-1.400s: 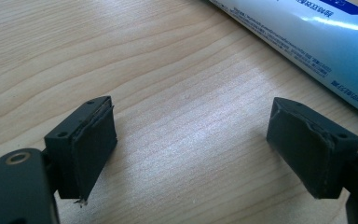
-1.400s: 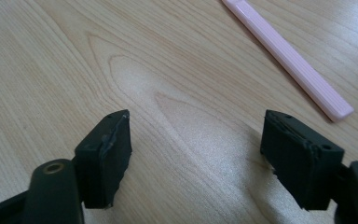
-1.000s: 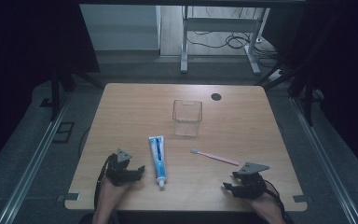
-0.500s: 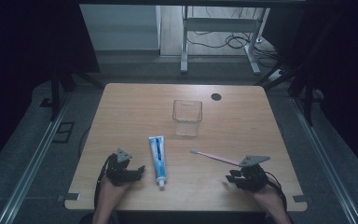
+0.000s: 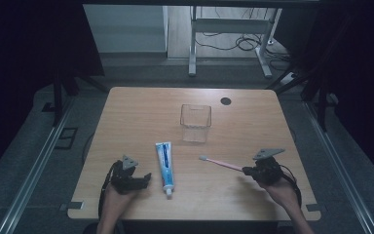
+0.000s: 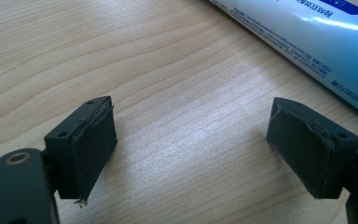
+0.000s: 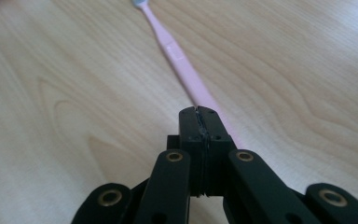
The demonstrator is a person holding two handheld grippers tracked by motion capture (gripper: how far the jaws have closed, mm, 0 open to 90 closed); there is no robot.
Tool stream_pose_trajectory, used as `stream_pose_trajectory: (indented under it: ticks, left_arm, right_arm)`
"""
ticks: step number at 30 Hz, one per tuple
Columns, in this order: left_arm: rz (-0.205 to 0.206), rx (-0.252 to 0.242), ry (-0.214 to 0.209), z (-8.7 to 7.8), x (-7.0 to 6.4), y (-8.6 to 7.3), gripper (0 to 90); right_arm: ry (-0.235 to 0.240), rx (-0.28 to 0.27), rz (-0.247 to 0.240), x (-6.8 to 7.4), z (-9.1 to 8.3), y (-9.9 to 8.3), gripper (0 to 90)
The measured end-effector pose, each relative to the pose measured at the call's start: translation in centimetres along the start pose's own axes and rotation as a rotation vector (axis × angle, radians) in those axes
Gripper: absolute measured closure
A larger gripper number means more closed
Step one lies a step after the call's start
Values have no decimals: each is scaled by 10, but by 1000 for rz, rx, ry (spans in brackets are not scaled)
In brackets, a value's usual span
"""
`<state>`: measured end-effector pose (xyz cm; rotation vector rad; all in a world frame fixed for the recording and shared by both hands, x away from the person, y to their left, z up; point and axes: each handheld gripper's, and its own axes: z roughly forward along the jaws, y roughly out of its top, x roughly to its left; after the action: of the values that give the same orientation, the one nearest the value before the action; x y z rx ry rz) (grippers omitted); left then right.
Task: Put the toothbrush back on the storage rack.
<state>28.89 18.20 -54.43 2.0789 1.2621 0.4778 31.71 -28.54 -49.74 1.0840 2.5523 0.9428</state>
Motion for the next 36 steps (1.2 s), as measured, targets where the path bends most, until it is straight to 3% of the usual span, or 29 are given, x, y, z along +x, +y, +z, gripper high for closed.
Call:
stream_pose_trajectory:
  ticks: [6,17,29,36]
  left_arm:
    - [-6,0,0,0,0,0,156]
    - [-6,1,0,0,0,0,156]
    - [-7,0,1,0,-1,0,156]
    - [-7,0,0,0,0,0,156]
  right_arm:
    - [-4,-4,37,-12,10,7,895]
    - [-17,4,52,-26,27,10,895]
    - [6,24,44,-21,31,5,894]
    - [30,27,29,-10,26,0,893]
